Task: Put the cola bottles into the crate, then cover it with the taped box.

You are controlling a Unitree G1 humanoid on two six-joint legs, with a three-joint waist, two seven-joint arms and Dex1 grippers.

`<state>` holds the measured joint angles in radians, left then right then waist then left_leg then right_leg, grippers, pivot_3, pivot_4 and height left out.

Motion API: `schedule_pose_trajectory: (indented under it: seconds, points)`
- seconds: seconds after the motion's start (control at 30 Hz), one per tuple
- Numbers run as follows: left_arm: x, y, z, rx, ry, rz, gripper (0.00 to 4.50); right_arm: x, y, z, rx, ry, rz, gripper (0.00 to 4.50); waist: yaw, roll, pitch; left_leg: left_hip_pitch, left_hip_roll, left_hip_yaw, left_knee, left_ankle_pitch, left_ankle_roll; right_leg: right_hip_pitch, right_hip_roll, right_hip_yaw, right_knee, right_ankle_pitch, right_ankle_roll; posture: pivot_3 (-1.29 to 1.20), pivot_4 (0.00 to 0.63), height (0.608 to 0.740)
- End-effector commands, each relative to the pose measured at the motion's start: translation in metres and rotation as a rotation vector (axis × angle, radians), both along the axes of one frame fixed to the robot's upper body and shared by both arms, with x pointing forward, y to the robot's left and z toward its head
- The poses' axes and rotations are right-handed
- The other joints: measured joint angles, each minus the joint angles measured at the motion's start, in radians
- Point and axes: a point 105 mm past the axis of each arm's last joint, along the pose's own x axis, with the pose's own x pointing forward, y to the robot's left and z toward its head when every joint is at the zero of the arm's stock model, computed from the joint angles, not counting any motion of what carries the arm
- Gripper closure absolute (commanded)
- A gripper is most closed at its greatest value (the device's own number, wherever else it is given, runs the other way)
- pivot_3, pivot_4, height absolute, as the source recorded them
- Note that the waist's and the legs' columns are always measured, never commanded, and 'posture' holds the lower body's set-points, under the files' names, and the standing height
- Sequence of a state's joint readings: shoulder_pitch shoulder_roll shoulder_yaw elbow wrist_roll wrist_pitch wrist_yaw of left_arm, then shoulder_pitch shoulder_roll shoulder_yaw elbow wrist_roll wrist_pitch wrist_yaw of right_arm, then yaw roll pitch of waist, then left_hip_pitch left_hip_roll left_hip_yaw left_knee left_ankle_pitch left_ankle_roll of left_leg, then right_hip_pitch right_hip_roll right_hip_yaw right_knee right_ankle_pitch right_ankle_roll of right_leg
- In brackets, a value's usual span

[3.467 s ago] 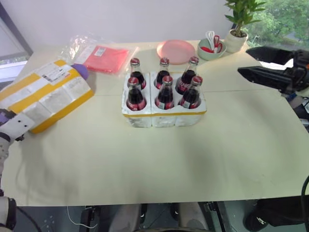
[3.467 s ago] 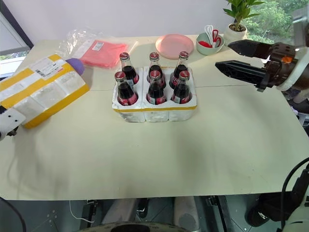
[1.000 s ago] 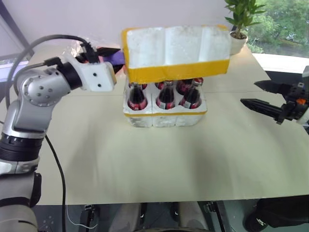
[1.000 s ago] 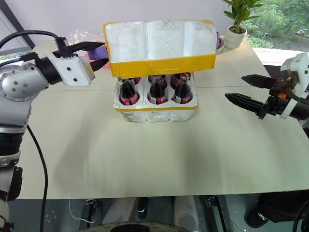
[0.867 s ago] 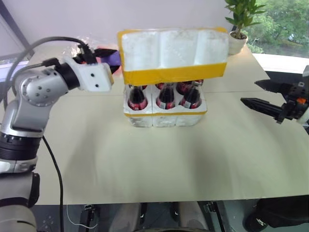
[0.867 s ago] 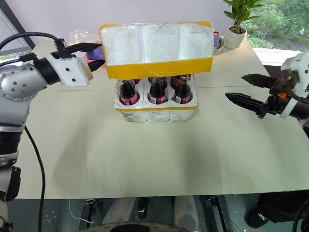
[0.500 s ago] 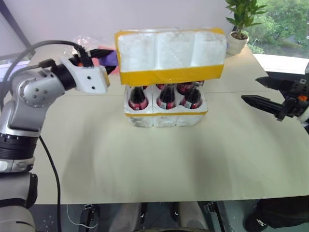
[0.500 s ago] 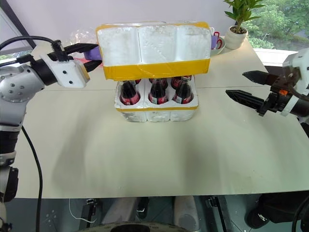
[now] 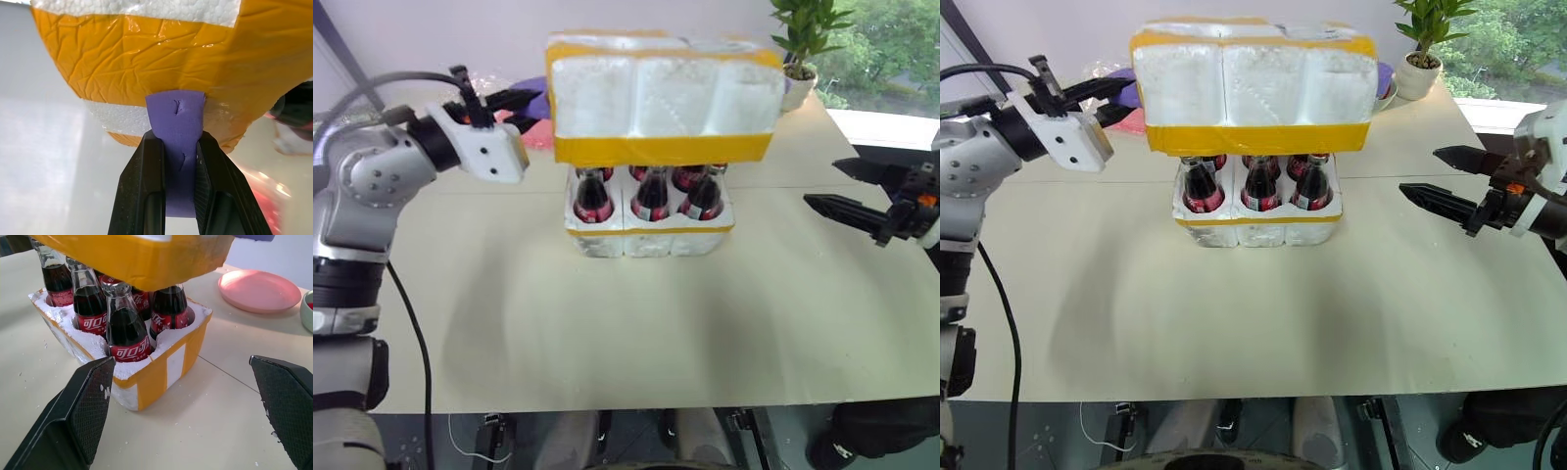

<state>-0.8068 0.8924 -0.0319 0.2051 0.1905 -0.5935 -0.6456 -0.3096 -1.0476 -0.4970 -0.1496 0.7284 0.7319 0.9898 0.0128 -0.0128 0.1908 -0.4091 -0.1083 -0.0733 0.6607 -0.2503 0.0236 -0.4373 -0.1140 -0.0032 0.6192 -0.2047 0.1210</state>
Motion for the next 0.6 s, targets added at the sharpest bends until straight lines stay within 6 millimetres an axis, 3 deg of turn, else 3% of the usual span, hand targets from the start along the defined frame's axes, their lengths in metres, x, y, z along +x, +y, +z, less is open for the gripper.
schedule_pose_trajectory:
  seconds: [0.03, 0.27, 0.6]
  points:
    - [-0.009, 0.007, 0.018, -0.03, -0.079, -0.038, 4.31, -0.002, -0.001, 0.017, -0.021, -0.051, -0.005, 0.0, -0.001, 0.0, 0.0, 0.0, 0.0, 0.0, 0.0, 0.0, 0.0, 0.0, 0.0, 0.0, 0.0, 0.0, 0.0, 0.0, 0.15, 0.74]
    - [-0.003, 0.019, -0.008, 0.068, -0.036, -0.017, 4.31, -0.002, 0.002, 0.021, -0.025, -0.056, -0.003, 0.0, -0.001, 0.0, 0.0, 0.0, 0.0, 0.0, 0.0, 0.0, 0.0, 0.0, 0.0, 0.0, 0.0, 0.0, 0.0, 0.0, 0.15, 0.74]
    - [0.007, 0.008, -0.042, 0.241, -0.082, -0.028, 4.31, -0.001, 0.009, 0.026, -0.018, -0.065, 0.003, 0.0, 0.0, 0.0, 0.0, 0.0, 0.0, 0.0, 0.001, 0.0, 0.0, 0.0, 0.0, 0.0, 0.0, 0.0, 0.0, 0.0, 0.15, 0.74]
